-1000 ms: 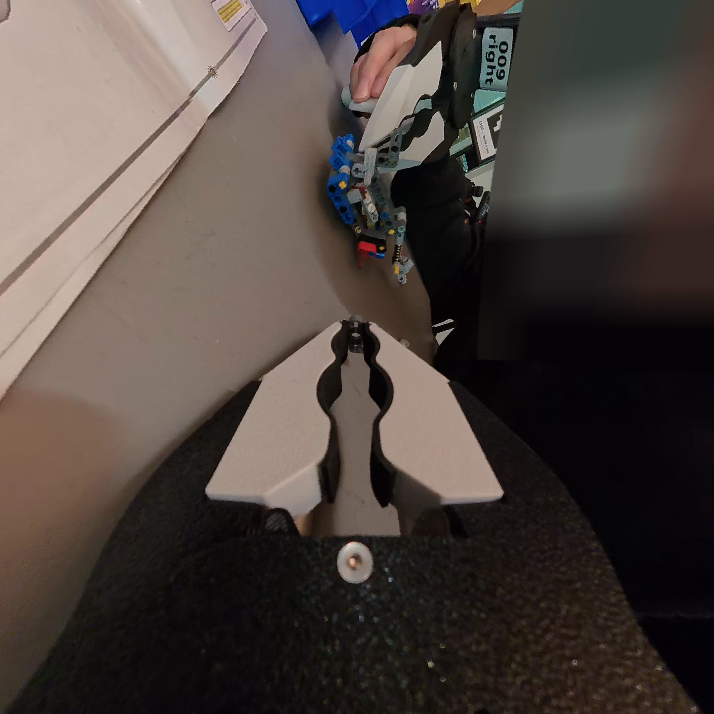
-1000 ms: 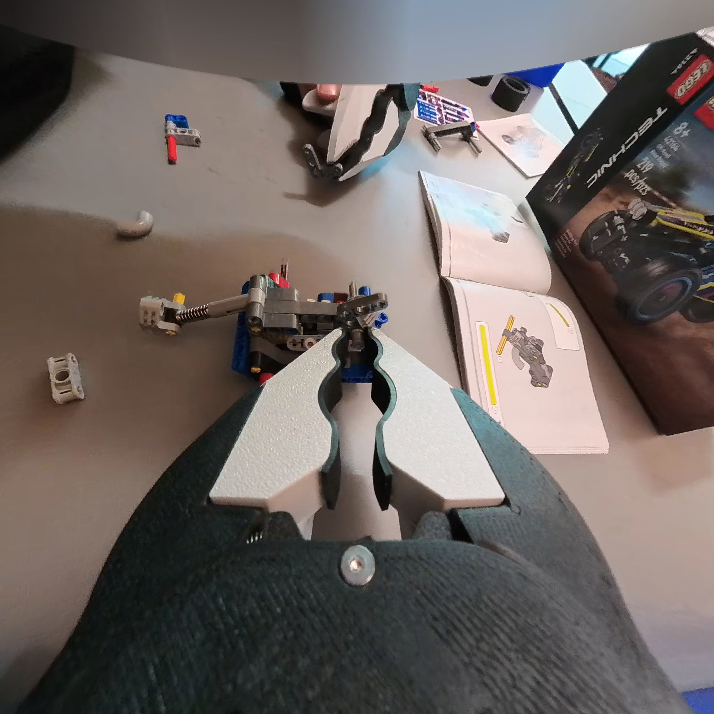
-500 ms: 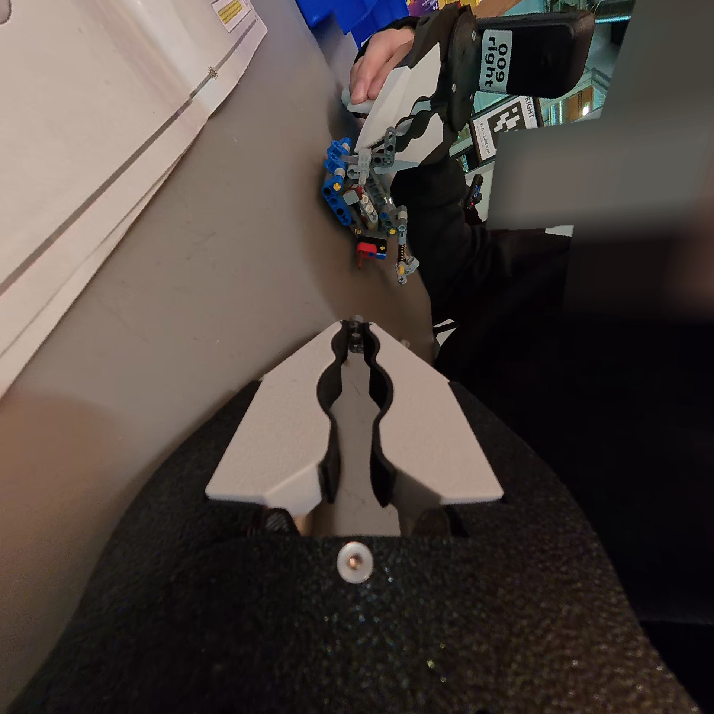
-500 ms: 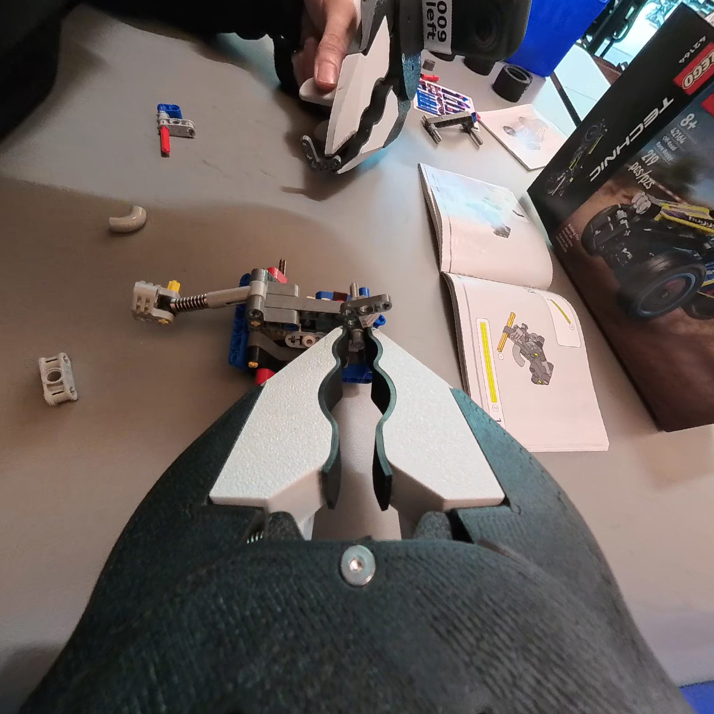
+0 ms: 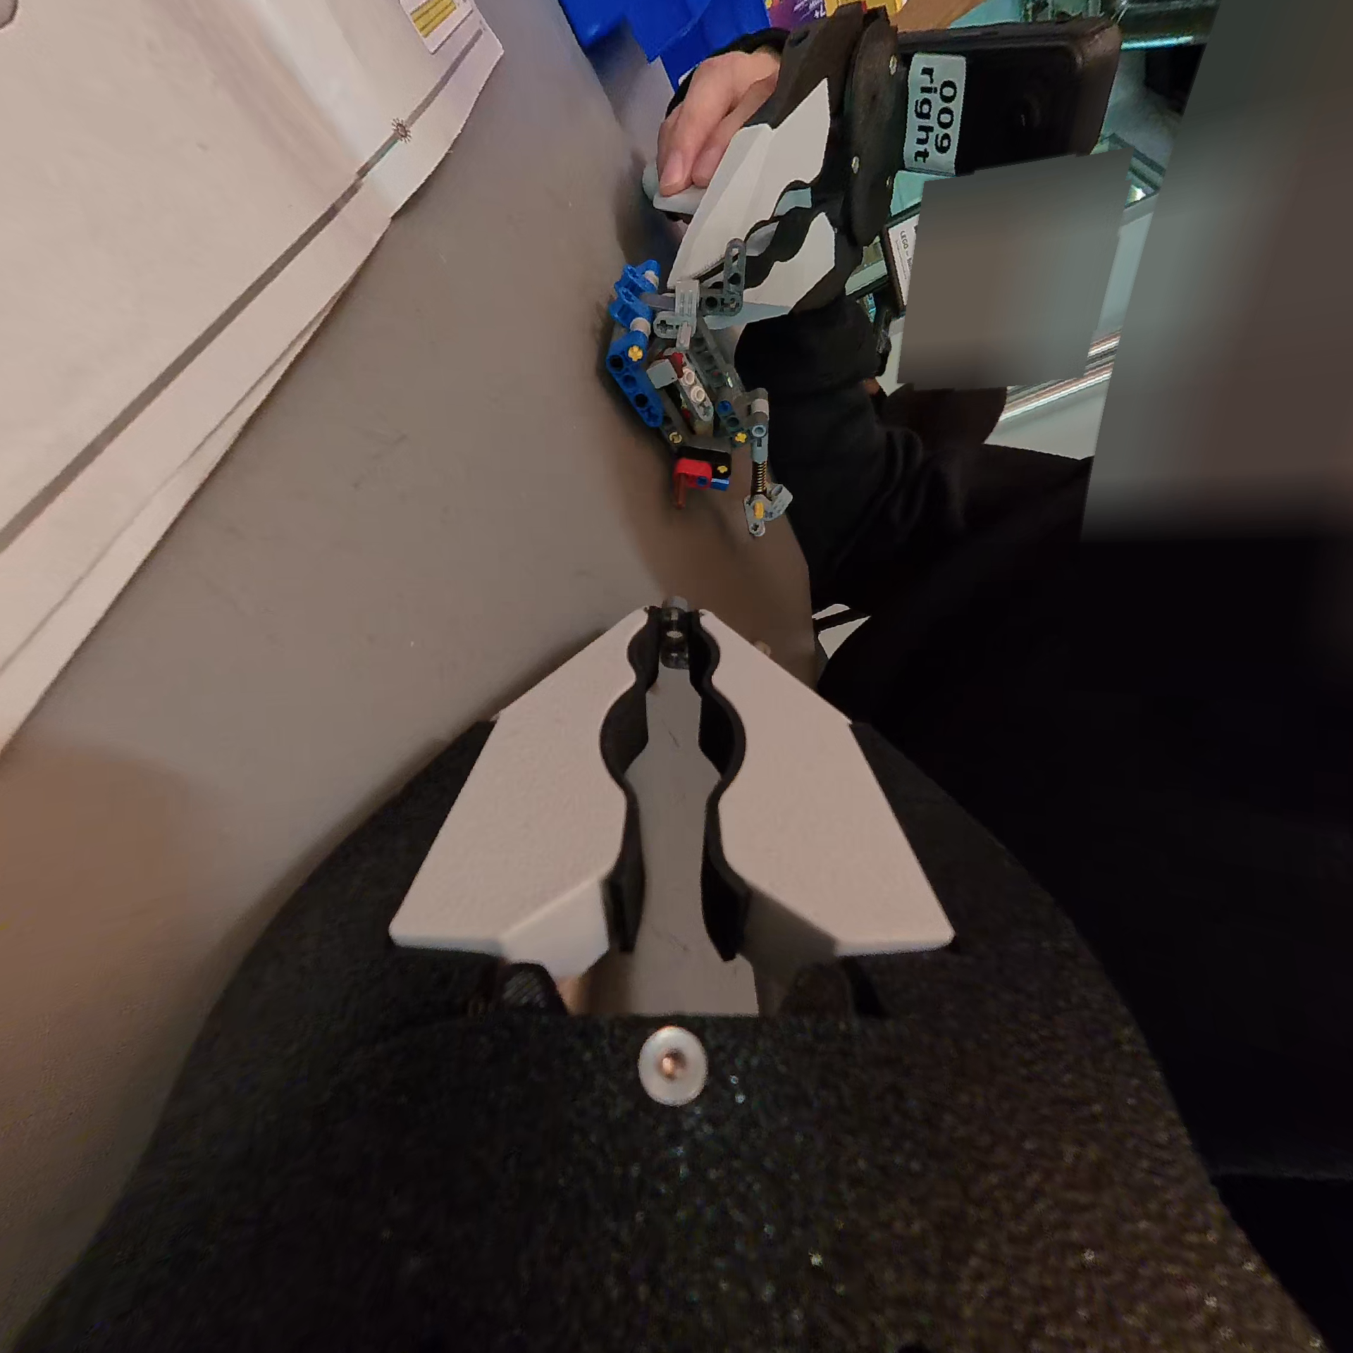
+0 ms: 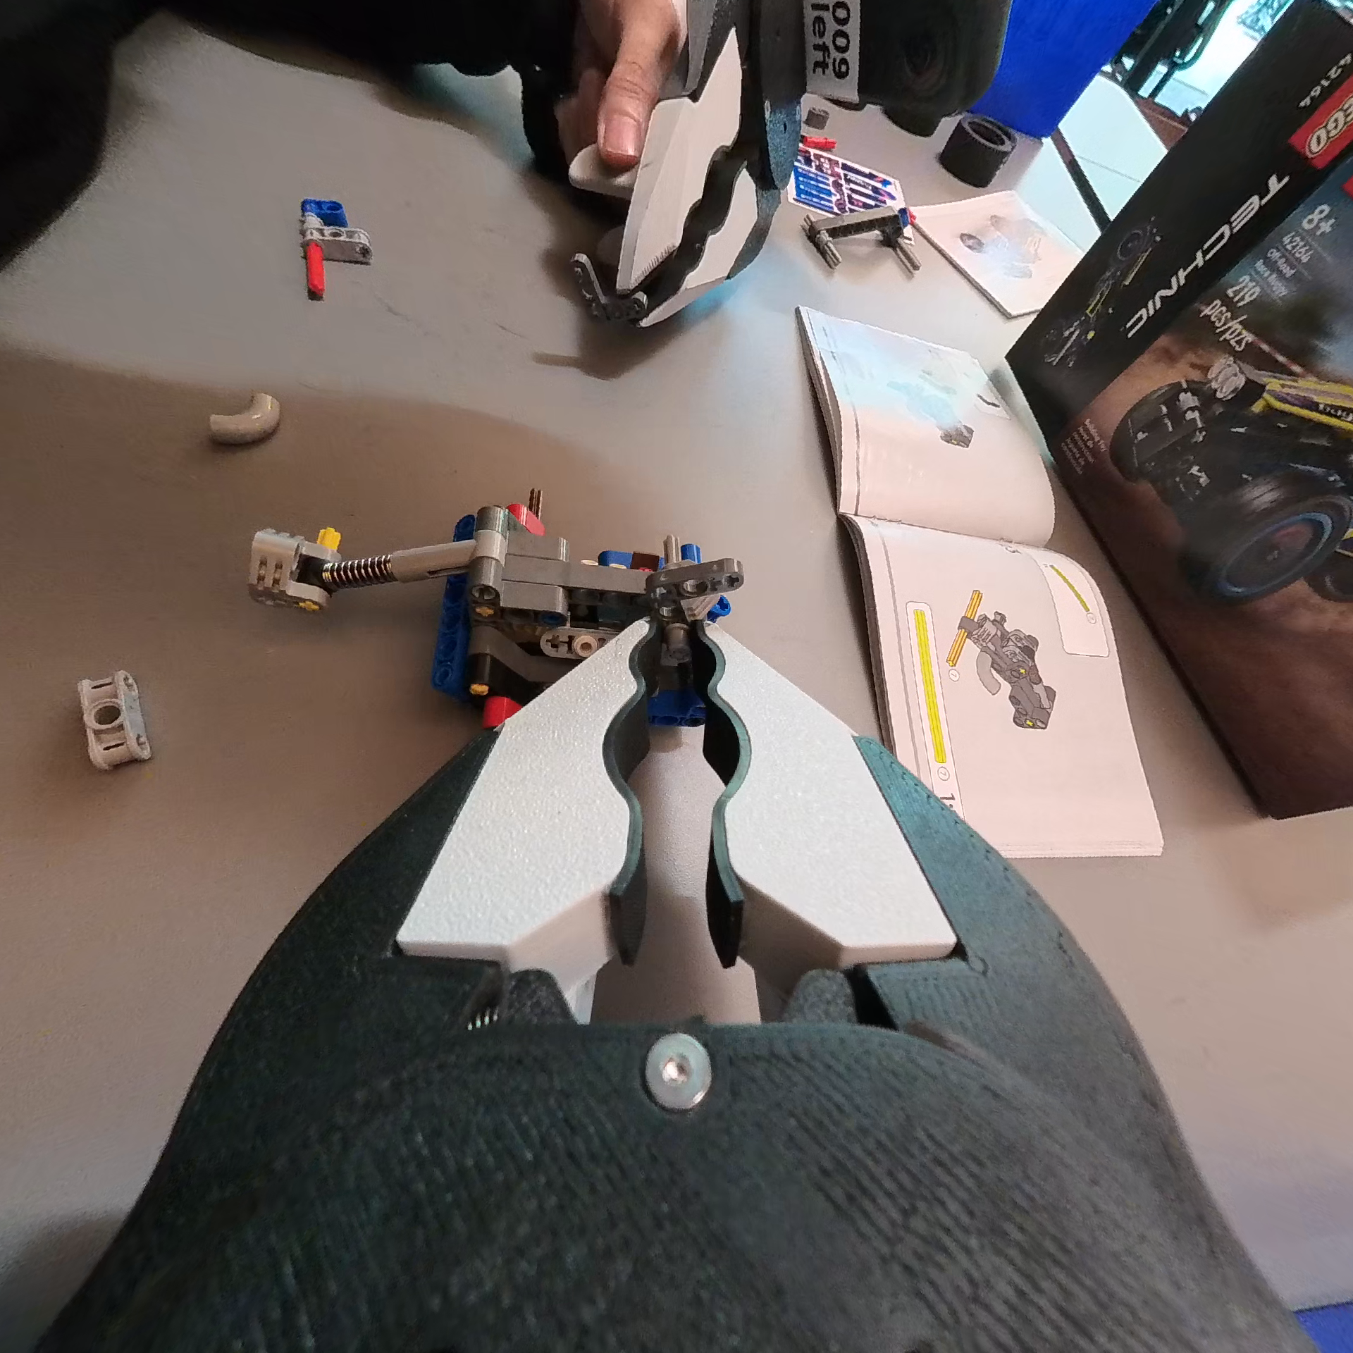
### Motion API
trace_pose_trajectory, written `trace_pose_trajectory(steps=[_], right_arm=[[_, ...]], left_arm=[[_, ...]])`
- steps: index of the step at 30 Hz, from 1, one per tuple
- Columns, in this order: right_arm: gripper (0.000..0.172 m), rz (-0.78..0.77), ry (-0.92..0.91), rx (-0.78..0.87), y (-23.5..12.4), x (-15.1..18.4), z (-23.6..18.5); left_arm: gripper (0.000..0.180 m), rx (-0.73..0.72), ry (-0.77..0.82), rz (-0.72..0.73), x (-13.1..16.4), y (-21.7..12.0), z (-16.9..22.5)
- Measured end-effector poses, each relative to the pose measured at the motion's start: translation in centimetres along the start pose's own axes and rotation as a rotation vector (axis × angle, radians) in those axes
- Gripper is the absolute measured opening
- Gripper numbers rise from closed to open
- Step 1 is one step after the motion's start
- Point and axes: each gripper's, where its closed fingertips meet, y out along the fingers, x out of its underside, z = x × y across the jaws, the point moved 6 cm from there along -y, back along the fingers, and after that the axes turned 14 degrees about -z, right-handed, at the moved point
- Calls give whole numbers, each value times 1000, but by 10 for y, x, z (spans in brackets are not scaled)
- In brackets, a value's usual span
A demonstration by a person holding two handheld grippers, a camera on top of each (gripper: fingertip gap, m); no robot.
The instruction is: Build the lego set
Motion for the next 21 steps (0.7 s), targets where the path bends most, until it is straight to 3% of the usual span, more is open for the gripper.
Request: trace_pose_trajectory(steps=[1, 21], right_arm=[[5, 0, 1, -1, 0, 0, 0], [5, -1, 7, -10, 0, 0, 1]], left_arm=[[4, 0, 0, 0, 0, 0, 0], [4, 5, -3, -1, 0, 0, 0]])
